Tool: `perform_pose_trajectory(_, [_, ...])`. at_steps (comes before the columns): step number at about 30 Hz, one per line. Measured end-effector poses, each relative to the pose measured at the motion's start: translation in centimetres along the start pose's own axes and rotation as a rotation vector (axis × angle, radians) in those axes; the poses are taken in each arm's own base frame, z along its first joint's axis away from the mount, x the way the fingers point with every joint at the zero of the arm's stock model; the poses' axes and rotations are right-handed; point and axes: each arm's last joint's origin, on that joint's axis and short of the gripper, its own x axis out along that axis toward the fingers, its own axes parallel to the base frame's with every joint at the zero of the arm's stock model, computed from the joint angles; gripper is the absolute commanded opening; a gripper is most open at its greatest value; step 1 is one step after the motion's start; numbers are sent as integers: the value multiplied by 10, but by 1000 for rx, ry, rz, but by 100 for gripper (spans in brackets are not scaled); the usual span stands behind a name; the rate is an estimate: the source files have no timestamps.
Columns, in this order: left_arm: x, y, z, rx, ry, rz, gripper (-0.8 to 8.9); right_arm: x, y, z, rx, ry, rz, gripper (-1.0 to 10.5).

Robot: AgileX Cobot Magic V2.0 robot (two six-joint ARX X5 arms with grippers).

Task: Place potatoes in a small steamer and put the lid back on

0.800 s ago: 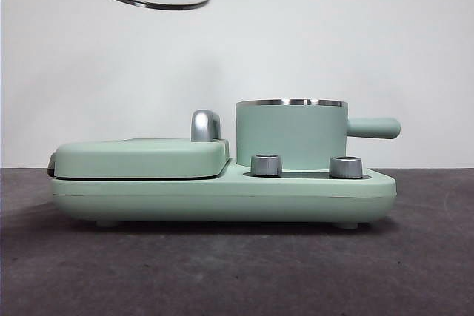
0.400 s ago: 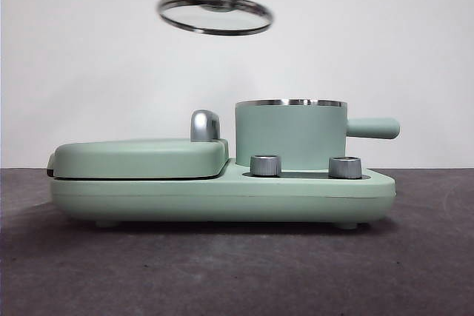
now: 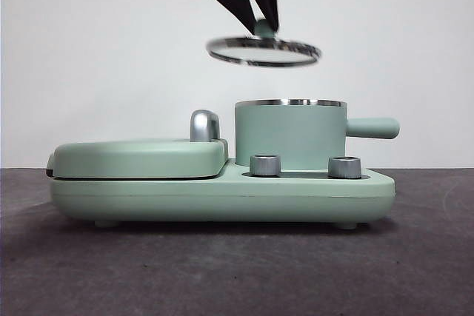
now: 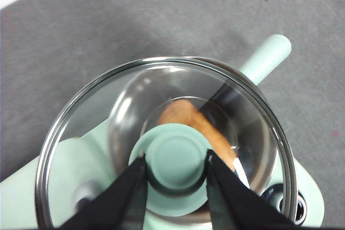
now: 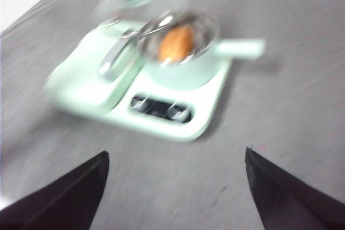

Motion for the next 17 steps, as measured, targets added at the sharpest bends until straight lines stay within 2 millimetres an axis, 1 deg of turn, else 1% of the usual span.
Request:
perform_pose_trajectory(4, [21,-3,1,1,-15,-45,5,7,-2,-9,3,36,19,400])
perform_pose_trajectory(10, [53,-5,-3,1,-2,-46,5,8,-2,-8,2,27,21,400])
perform_pose_trajectory(12, [57,-5,-5,2,8,-46,5,8,-2,-8,2,27,21,400])
perform_pose_trajectory(17, [58,-5,-5,2,9,-46,5,8,-2,-8,2,26,20,400])
